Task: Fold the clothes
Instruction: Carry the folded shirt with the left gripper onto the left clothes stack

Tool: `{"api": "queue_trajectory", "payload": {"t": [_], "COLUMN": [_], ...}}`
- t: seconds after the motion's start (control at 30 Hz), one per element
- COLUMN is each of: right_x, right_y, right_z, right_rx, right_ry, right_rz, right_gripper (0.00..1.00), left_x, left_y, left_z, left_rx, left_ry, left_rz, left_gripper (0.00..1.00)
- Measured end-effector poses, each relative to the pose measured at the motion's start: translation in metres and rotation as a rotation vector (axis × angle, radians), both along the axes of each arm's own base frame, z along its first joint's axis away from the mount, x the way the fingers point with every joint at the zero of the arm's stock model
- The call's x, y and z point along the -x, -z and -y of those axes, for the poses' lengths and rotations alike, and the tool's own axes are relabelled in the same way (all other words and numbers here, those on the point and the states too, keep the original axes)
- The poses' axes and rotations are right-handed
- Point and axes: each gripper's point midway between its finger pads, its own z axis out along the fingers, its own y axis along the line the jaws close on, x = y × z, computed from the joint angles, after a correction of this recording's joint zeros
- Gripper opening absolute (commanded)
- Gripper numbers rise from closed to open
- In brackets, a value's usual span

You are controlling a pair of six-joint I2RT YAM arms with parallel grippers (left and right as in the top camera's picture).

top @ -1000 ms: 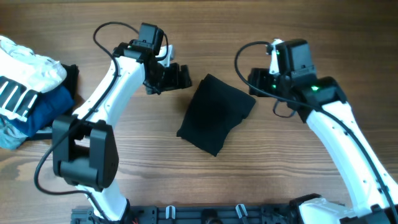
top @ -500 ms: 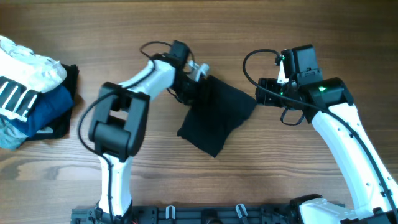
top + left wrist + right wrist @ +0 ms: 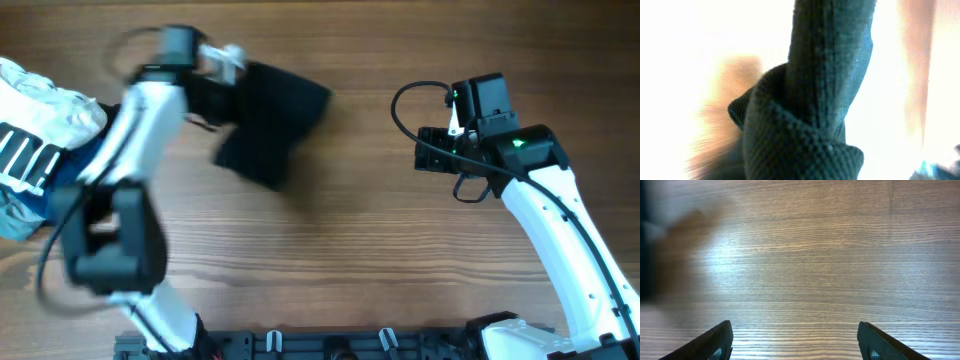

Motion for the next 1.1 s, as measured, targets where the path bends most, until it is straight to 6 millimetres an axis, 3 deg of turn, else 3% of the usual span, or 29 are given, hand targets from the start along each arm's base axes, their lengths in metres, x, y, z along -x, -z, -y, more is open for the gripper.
{"api": "queue_trajectory", "payload": {"t": [0.1, 0.2, 0.27, 0.3, 0.4, 0.43, 0.57, 0.7, 0.73, 0.8, 0.83, 0.87, 0.9, 0.93, 1.0, 1.1], "right_x": [0.0, 0.0, 0.0, 0.0, 0.0, 0.0, 0.0, 0.0, 0.0, 0.0, 0.0, -0.001, 0.0, 0.0, 0.0, 0.0], "right_y": [0.0, 0.0, 0.0, 0.0, 0.0, 0.0, 0.0, 0.0, 0.0, 0.0, 0.0, 0.0, 0.0, 0.0, 0.0, 0.0], "right_z": [0.0, 0.001, 0.001, 0.001, 0.001, 0.001, 0.001, 0.002, 0.002, 0.002, 0.002, 0.002, 0.002, 0.002, 0.002, 0.002], "right_rx": [0.001, 0.003, 0.003, 0.004, 0.004, 0.006, 0.007, 0.009, 0.01, 0.01, 0.01, 0.01, 0.01, 0.01, 0.01, 0.01], "right_ry": [0.001, 0.002, 0.002, 0.002, 0.002, 0.003, 0.004, 0.005, 0.005, 0.005, 0.005, 0.005, 0.005, 0.005, 0.005, 0.005], "right_rz": [0.0, 0.001, 0.001, 0.001, 0.001, 0.002, 0.002, 0.003, 0.002, 0.003, 0.003, 0.003, 0.003, 0.002, 0.003, 0.002], "right_gripper": [0.8, 0.8, 0.8, 0.8, 0.8, 0.8, 0.8, 0.8, 0.8, 0.8, 0.8, 0.8, 0.8, 0.8, 0.8, 0.8], "left_x": [-0.011, -0.005, 0.003, 0.011, 0.037, 0.043, 0.053, 0.052, 0.051, 0.048, 0.048, 0.049, 0.05, 0.051, 0.059, 0.067], "left_y": [-0.074, -0.125, -0.14, -0.144, -0.143, -0.144, -0.136, -0.114, -0.11, -0.106, -0.105, -0.105, -0.106, -0.107, -0.108, -0.107], "left_z": [-0.082, -0.165, -0.213, -0.247, -0.326, -0.343, -0.388, -0.411, -0.415, -0.424, -0.429, -0.435, -0.443, -0.449, -0.467, -0.478], "left_rx": [-0.023, -0.067, -0.098, -0.12, -0.181, -0.195, -0.223, -0.24, -0.246, -0.27, -0.292, -0.315, -0.346, -0.371, -0.44, -0.484], "left_ry": [-0.188, -0.378, -0.497, -0.58, -0.778, -0.819, -0.918, -0.964, -0.971, -0.991, -1.004, -1.021, -1.05, -1.075, -1.159, -1.224], "left_rz": [0.191, 0.336, 0.377, 0.39, 0.388, 0.395, 0.402, 0.37, 0.367, 0.372, 0.374, 0.374, 0.379, 0.381, 0.37, 0.345], "left_gripper": [0.04, 0.04, 0.04, 0.04, 0.04, 0.04, 0.04, 0.07, 0.11, 0.32, 0.63, 0.82, 0.95, 1.0, 1.0, 1.0]}}
